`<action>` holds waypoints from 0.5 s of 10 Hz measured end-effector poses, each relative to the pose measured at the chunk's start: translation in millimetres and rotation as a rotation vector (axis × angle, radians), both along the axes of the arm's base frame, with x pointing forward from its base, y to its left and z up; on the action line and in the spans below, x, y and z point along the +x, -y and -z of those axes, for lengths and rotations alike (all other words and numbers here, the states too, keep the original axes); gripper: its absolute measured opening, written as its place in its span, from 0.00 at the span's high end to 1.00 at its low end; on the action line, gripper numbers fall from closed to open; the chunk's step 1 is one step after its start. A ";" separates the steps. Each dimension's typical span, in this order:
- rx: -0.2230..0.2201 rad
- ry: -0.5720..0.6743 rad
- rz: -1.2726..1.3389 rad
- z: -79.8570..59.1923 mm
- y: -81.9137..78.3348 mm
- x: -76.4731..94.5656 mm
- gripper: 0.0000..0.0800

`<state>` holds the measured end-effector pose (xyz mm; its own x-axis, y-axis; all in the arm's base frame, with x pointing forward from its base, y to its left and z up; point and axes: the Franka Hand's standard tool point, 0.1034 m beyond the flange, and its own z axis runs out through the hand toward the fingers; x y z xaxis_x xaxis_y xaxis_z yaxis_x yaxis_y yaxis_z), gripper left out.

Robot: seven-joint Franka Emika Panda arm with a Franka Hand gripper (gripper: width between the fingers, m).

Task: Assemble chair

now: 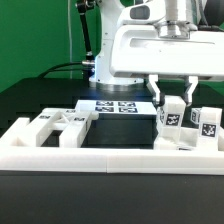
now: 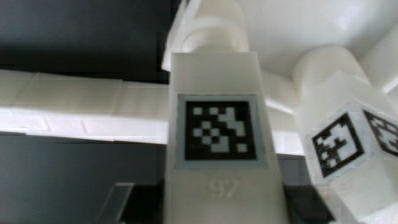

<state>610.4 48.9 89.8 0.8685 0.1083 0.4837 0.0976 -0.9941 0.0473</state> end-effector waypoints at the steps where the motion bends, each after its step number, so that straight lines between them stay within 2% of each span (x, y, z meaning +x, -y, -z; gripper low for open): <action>1: -0.002 0.014 -0.001 0.2 -0.4 0.5 0.64; 5: -0.012 0.086 -0.004 2.4 -1.9 -1.0 0.64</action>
Offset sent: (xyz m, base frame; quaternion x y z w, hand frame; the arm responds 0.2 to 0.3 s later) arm -0.0118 0.0061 -0.0117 -0.0016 0.0265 0.0013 0.9996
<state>609.4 50.8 87.4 0.8234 0.1181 0.5550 0.0968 -0.9930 0.0676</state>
